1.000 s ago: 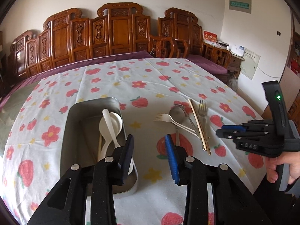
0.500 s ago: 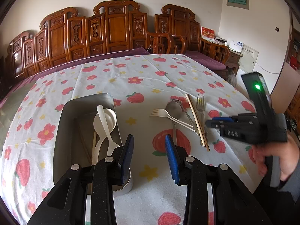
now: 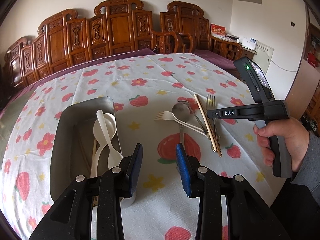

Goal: Organize utensils
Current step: 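Move the right gripper to the utensil pile and close on the metal fork, then close the left gripper on the metal knife while the right gripper holds the metal fork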

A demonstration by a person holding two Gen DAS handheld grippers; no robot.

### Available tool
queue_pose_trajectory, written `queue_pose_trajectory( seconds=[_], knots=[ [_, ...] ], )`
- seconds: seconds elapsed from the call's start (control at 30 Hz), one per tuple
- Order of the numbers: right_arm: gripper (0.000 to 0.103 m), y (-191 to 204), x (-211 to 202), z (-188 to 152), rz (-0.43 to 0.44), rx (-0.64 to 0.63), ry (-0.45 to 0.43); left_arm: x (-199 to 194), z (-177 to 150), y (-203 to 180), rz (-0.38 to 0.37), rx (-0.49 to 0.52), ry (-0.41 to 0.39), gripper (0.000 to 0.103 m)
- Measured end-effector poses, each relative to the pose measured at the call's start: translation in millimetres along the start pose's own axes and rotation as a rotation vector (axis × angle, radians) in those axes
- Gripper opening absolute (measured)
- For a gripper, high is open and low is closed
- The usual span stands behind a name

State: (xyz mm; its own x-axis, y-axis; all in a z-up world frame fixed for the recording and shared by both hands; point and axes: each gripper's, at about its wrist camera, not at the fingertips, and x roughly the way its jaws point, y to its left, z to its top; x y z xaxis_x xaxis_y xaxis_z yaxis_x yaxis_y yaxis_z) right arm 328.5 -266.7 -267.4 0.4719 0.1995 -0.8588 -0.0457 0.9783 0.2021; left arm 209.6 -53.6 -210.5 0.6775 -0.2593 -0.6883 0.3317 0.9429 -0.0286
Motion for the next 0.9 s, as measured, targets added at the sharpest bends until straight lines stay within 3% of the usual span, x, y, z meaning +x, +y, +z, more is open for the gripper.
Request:
queue_pose_trajectory(
  seconds=[0.3, 0.6, 0.9],
  knots=[
    [0.008, -11.9, -10.0, -3.1, -0.014, 0.008, 0.009, -1.4, -5.9, -9.2, 0.008, 0.036, 0.000, 0.033],
    [0.008, -30.8, -28.6, -5.6, 0.018, -0.001, -0.024, -4.4, -3.2, -22.2, 0.036, 0.058, -0.021, 0.033],
    [0.008, -52.3, -39.9, -12.9, -0.049, -0.093, -0.017, 3.9, 4.3, -38.9, 0.062, 0.085, 0.004, 0.033]
  ],
)
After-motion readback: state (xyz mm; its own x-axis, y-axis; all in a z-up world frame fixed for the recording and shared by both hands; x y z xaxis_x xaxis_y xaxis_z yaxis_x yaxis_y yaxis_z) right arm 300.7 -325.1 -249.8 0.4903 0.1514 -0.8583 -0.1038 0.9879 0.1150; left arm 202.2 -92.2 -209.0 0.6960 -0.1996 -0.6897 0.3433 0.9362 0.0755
